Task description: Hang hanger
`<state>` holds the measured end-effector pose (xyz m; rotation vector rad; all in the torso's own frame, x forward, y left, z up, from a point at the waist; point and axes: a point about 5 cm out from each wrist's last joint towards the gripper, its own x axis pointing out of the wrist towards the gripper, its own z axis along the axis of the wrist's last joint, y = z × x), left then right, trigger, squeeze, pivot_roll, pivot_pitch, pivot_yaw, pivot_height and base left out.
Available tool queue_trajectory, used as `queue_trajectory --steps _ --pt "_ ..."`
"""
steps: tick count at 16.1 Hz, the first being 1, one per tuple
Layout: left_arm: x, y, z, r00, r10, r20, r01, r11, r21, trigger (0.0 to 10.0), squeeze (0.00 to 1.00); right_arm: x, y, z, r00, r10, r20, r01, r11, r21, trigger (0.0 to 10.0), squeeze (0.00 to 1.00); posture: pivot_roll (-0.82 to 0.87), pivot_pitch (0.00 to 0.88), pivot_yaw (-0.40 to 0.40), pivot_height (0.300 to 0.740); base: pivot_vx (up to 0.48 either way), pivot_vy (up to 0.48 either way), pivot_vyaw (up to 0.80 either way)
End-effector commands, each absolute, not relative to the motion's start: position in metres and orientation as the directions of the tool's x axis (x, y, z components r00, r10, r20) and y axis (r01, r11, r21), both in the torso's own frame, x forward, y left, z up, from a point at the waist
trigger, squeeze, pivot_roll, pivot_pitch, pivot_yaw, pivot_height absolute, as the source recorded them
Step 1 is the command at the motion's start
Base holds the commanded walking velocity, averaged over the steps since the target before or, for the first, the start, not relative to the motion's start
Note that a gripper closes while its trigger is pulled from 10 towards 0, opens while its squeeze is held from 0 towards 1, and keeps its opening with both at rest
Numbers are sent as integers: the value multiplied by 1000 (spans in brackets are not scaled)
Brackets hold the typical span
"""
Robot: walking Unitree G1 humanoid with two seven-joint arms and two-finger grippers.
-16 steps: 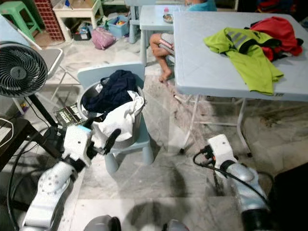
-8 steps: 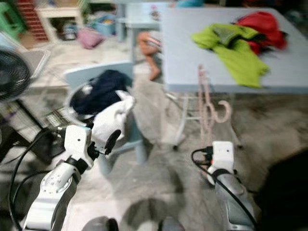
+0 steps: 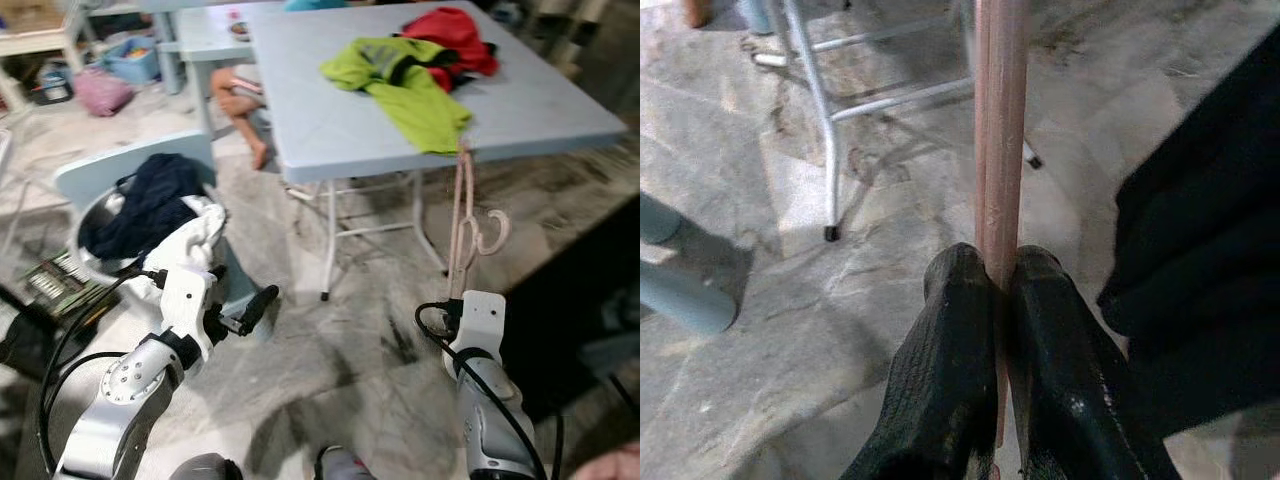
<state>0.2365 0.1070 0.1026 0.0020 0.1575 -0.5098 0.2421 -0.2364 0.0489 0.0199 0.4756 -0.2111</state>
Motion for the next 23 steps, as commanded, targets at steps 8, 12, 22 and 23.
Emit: queue_trajectory --steps 8,12,22,23 --pt "240 103 115 830 -548 -103 545 837 -50 10000 0 252 -236 57 874 -235 -426 244 969 -35 10000 0 -24 66 -4 740 93 291 -800" --pt "240 99 116 818 -567 -101 565 824 -45 10000 0 256 -232 56 873 -240 -425 254 967 -25 10000 0 -23 69 2 740 251 204 -800" --pt "242 102 114 809 -573 -132 578 816 1 10000 0 259 -227 50 864 -252 -436 271 963 -20 10000 0 -11 66 -1 740 51 0 -783" --pt "242 103 114 810 -572 -131 577 817 1 10000 0 261 -226 51 867 -250 -431 269 963 -19 10000 0 -11 66 -1 740 0 0 -800"
